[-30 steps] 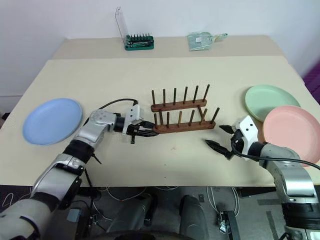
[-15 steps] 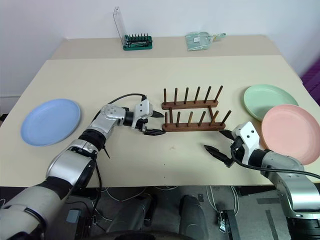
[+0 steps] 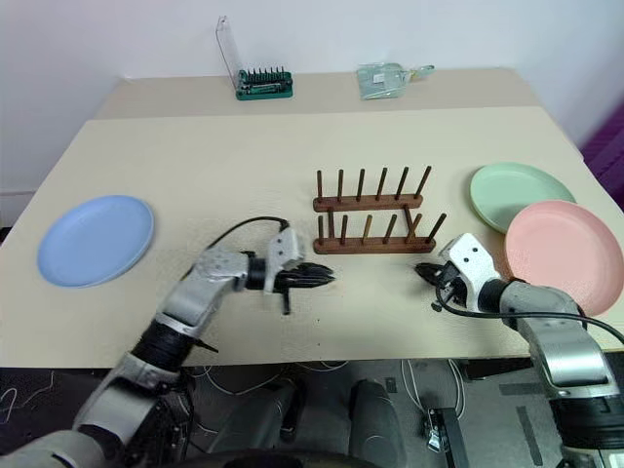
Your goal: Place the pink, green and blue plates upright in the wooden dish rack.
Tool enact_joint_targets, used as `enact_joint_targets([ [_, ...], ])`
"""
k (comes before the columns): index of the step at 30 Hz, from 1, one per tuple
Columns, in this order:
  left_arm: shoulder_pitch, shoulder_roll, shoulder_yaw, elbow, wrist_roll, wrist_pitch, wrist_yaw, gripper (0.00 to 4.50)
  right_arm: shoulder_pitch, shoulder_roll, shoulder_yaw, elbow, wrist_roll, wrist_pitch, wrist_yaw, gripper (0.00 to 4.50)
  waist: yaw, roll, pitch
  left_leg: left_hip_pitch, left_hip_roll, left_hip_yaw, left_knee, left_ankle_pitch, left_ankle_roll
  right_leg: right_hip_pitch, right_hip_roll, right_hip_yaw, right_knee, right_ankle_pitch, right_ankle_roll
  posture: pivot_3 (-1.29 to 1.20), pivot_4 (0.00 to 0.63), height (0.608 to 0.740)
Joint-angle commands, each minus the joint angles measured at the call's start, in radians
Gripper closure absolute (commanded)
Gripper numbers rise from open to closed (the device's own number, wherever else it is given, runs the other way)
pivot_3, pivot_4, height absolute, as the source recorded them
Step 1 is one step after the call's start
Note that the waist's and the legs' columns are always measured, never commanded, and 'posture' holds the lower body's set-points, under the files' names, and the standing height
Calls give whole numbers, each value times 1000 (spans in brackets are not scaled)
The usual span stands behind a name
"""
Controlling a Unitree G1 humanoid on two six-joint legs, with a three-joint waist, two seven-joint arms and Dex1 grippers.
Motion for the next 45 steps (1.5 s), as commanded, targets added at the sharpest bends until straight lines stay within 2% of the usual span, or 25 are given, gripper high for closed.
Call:
enact_joint_targets([
  [1,11,-19,-21,-16,79,70,151,4166,-48,7,42,43,-62,-46,-27,4469,-5,0,0,1,0,0,-1,0,0,0,0,0,0,0,0,0,150,740],
  [7,-44,-93,7,150,169,71,429,4166,-211,66,122,225,-177,-109,-115,4469,-2,-1,-2,6,1,1,1,0,0,7,1,0,-1,0,0,0,150,740],
  [9,-68,-104,29,207,179,57,505,4166,-269,93,144,288,-201,-136,-130,4469,-4,-2,-2,16,1,1,-1,-1,-2,17,1,0,-2,-2,2,0,150,740],
  [15,-129,-107,85,335,172,3,638,4166,-438,171,196,498,-281,-243,-193,4469,-21,-2,-3,19,1,1,-2,-1,-1,19,2,0,-2,-2,3,0,150,740],
  [22,-125,-103,81,342,161,-27,624,4166,-530,209,201,636,-318,-332,-222,4469,-26,-1,-3,18,1,1,-3,0,-1,17,3,0,-2,1,0,0,150,740],
  [27,-87,-111,78,271,132,-62,577,4166,-499,170,162,579,-286,-337,-178,4469,-25,-1,-3,18,1,1,-3,0,-1,17,3,0,-2,0,0,0,150,740],
  [29,-47,-114,70,167,65,-106,482,4166,-389,92,55,318,-152,-252,-75,3941,-12,1,-3,16,1,1,-3,0,-1,15,3,0,-2,0,0,0,150,740],
  [31,-12,-115,60,82,7,-140,391,4166,-294,26,-59,109,-44,-146,-25,3211,-1,3,-3,12,0,0,-3,-1,1,12,2,1,-2,-1,2,0,150,740],
  [34,19,-115,38,10,-72,-139,259,4166,-158,-47,-238,-51,11,-8,-49,1750,5,3,-3,-1,-2,1,-1,-2,2,-2,0,1,-1,-1,2,0,150,740],
  [36,21,-107,18,1,-91,-143,196,4166,-78,-69,-310,-123,25,50,-57,796,12,3,-4,-2,-2,1,0,-2,3,-2,0,1,-1,0,2,0,150,740],
  [38,13,-98,-12,6,-104,-156,120,4166,28,-57,-385,-195,31,109,-79,796,18,3,-4,-1,-1,1,-1,-2,3,-2,-1,1,-2,0,2,0,150,740],
  [41,-11,-105,-28,38,-111,-174,69,4166,181,-27,-431,-286,-6,133,-115,796,26,4,-4,-1,0,3,-1,-2,3,-1,-1,1,-1,0,2,0,150,740],
  [45,-34,-118,-26,75,-110,-185,57,4166,246,0,-449,-338,-32,171,-183,796,21,5,-5,0,0,6,1,-2,3,-1,-1,3,-1,-1,3,0,150,740],
])
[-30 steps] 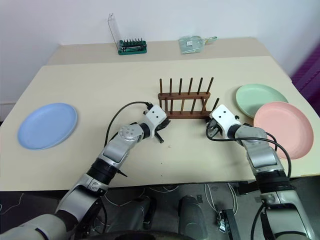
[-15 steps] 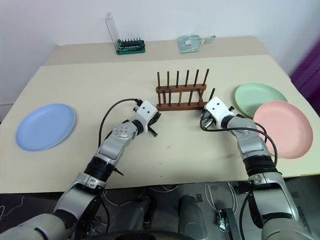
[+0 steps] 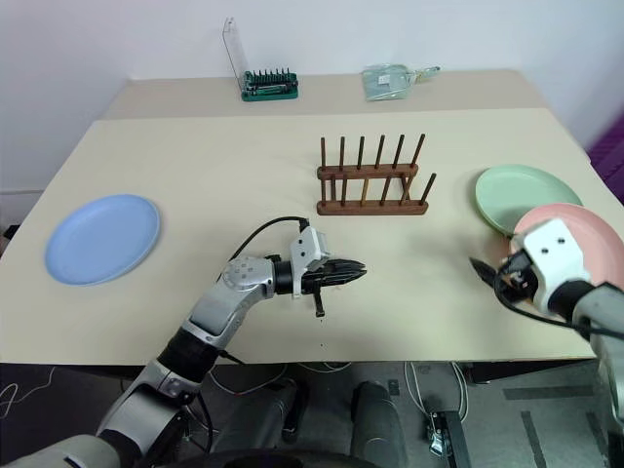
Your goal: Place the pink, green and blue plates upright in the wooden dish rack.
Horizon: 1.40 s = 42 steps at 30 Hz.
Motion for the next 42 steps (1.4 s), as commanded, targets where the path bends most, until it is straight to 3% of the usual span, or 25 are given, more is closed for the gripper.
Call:
enact_joint_targets([
  [1,-23,-14,3,5,-13,-34,-14,4166,4,-2,-43,-67,-32,15,-59,796,-1,0,0,0,0,1,1,0,0,0,0,0,0,0,0,0,150,740],
  [7,-18,-20,8,4,-7,-41,-7,4166,-53,5,65,51,-152,5,-171,796,4,0,0,0,0,1,0,0,0,0,0,0,0,3,-2,0,150,740],
  [8,-13,-17,12,-3,-7,-37,-1,4166,-69,6,86,73,-162,5,-180,1023,3,0,0,0,0,1,0,0,0,0,0,0,0,3,-2,0,150,740],
  [10,-5,-11,15,-13,-7,-32,5,4166,-92,7,114,103,-173,5,-190,1551,4,0,0,0,0,1,0,0,0,0,0,0,0,3,-2,0,150,740],
  [16,42,23,38,-76,-19,-2,41,4166,-167,-19,213,172,-247,-22,-219,4445,3,0,0,0,0,1,0,0,0,0,0,0,0,3,-2,0,150,740],
  [22,73,28,35,-111,-28,15,54,4166,-169,-77,215,132,-314,-77,-213,4445,5,0,0,0,0,1,0,0,0,0,1,0,0,3,-1,0,150,740],
  [27,68,26,44,-104,-31,16,57,4166,-256,-127,155,97,-279,-147,-178,4445,0,1,0,0,0,1,0,0,0,0,1,0,0,3,-1,0,150,740],
  [30,42,14,77,-86,-33,2,84,4166,-479,-49,129,26,9,-70,-78,4445,-11,1,1,1,1,2,-1,0,0,-1,1,0,0,3,-1,0,150,740],
  [34,12,9,129,-83,-57,-1,115,4166,-682,51,147,23,269,56,-15,4445,-22,-2,1,1,2,0,-1,1,0,0,1,-1,0,3,-2,0,150,740],
  [42,-22,50,286,-219,-183,105,177,4166,-999,207,128,407,552,218,26,4445,-21,-3,1,0,0,-1,-1,1,0,0,1,-1,-1,3,-2,0,150,740],
])
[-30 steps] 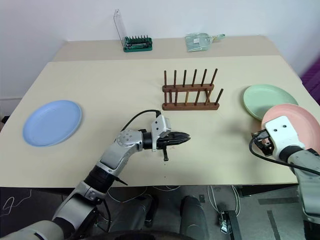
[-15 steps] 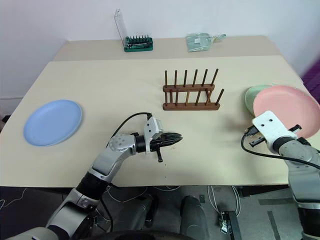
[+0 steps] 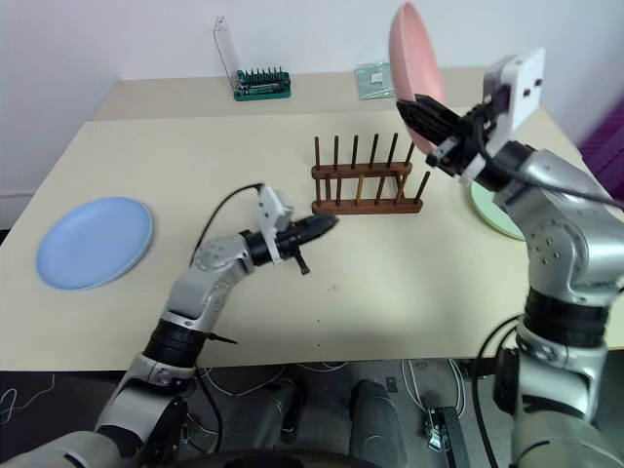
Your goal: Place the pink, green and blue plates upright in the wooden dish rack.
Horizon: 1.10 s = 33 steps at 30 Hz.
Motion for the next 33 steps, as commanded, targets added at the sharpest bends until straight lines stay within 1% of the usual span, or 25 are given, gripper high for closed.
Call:
enact_joint_targets([
  [1,0,22,44,-114,-62,51,16,4166,-90,13,-70,159,104,46,19,4445,1,0,0,0,0,0,0,0,0,0,0,0,0,0,0,0,150,740],
  [7,66,41,23,-183,-63,88,47,4166,-165,15,-108,322,192,109,27,4445,-4,1,0,0,-1,0,-3,-1,1,-2,-1,0,0,0,0,0,150,740],
  [12,90,43,13,-219,-71,107,60,4166,-183,21,-107,388,181,112,-16,4445,-3,1,0,0,-1,0,-3,0,0,-2,-1,1,1,0,0,0,150,740],
  [15,93,43,6,-224,-73,116,61,4166,-201,27,-136,471,193,120,-46,4445,-3,1,0,0,-1,0,-2,0,0,-2,0,1,1,1,-1,0,150,740],
  [19,88,45,1,-221,-73,120,59,4166,-193,13,-126,510,174,100,-16,4445,-4,1,0,0,-1,0,-2,0,0,-2,0,1,1,1,-1,0,150,740],
  [22,85,46,0,-217,-74,120,58,4166,-195,9,-145,545,187,109,-12,4445,-6,2,0,0,0,0,-2,0,0,-2,0,1,1,1,-1,0,150,740],
  [24,86,48,-4,-216,-72,121,56,4166,-191,6,-143,559,170,98,-17,3866,-5,2,0,0,0,0,-2,0,0,-2,0,1,1,1,-1,0,150,740],
  [25,87,49,-7,-216,-71,122,54,4166,-189,6,-141,556,159,85,-21,3654,-5,2,0,0,0,0,-2,0,0,-2,0,1,1,1,-1,0,150,740],
  [29,90,50,-16,-220,-72,128,47,4166,-177,-2,-94,506,50,-41,-40,1572,-5,2,0,0,-1,0,-2,0,0,-2,0,1,1,1,-1,0,150,740],
  [30,90,49,-17,-220,-73,129,46,4166,-173,-7,-82,496,25,-63,-43,1193,-5,2,0,0,-1,0,-2,0,0,-2,0,1,1,1,-1,0,150,740],
  [33,91,47,-28,-219,-72,127,43,4166,-148,-26,-58,448,-53,-159,-51,1193,-4,2,0,0,-1,0,-2,0,-1,-2,0,1,1,1,-1,0,150,740],
])
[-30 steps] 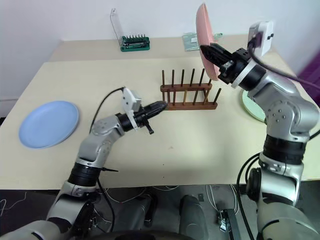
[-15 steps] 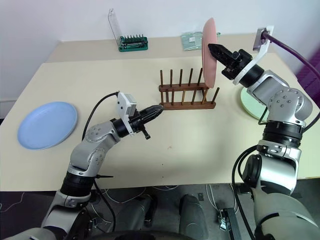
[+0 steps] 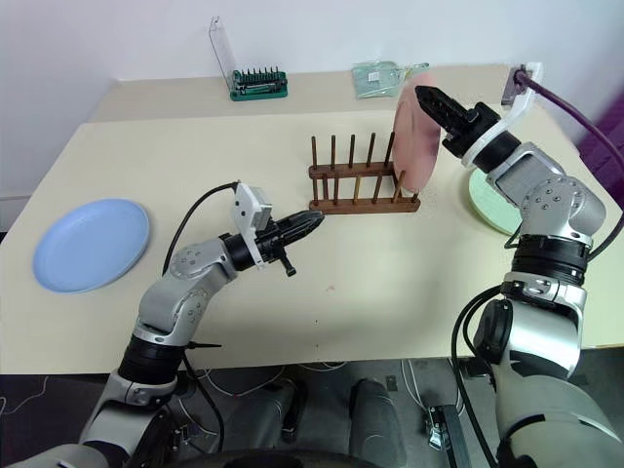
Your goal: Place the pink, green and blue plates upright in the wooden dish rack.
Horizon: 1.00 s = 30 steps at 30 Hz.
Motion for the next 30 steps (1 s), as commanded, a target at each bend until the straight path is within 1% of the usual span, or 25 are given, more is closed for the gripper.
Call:
enact_joint_targets([
  [1,-3,1,-15,-33,-12,-9,-11,4166,8,-43,-5,-82,-76,-125,-24,1193,0,0,0,0,0,0,0,0,0,0,0,0,0,0,0,0,150,740],
  [3,-2,9,-30,-38,-4,-10,-19,4166,20,-80,-45,-81,-100,-160,-60,1193,4,0,0,0,0,0,0,0,0,0,0,0,0,0,0,0,150,740],
  [4,-1,13,-36,-42,-3,-10,-23,4166,45,-113,-44,-80,-132,-184,-59,1193,7,0,0,0,0,0,0,0,0,0,0,0,0,0,0,0,150,740],
  [6,1,16,-41,-49,-7,-10,-24,4166,113,-179,1,-82,-225,-257,-40,1193,14,0,0,0,-1,0,0,0,0,0,0,0,0,0,0,0,150,740],
  [9,7,16,-55,-46,-10,-8,-32,4166,260,-267,123,-112,-382,-359,16,1193,12,0,0,0,-1,1,0,-1,1,0,0,0,-1,0,0,0,150,740],
  [11,9,19,-66,-41,-5,-12,-40,4166,309,-292,172,-111,-442,-380,27,1193,-2,0,0,0,0,1,0,0,1,0,0,0,0,0,0,0,150,740],
  [13,7,18,-68,-38,-7,-14,-41,4166,350,-322,258,-86,-551,-438,33,1193,-12,2,0,1,0,3,0,0,1,0,0,2,0,0,0,0,150,740],
  [15,-1,14,-70,-30,-7,-16,-42,4166,370,-337,324,-56,-636,-495,40,1193,-20,3,0,1,0,5,1,0,0,0,0,4,0,0,0,0,150,740],
  [19,-11,10,-73,-23,-6,-18,-44,4166,346,-317,423,63,-765,-556,2,1193,-21,3,0,2,1,5,0,0,0,0,1,4,1,0,0,0,150,740],
  [23,-7,12,-73,-29,-6,-17,-42,4166,310,-309,466,167,-835,-581,-24,1193,-18,3,0,2,1,5,0,1,-1,0,1,5,0,0,0,0,150,740],
  [26,7,15,-74,-41,-5,-15,-36,4166,273,-293,484,259,-879,-623,-67,1985,-18,2,0,2,1,5,1,0,-1,1,1,5,0,0,0,0,150,740],
  [28,14,16,-74,-46,-4,-15,-32,4166,260,-293,498,292,-912,-656,-91,2932,-17,2,0,2,1,5,1,1,-1,1,1,5,0,0,0,0,150,740],
  [30,18,17,-73,-48,-3,-14,-29,4166,250,-291,495,304,-919,-675,-105,3974,-16,2,0,2,0,5,1,1,-1,1,1,5,0,0,0,0,150,740],
])
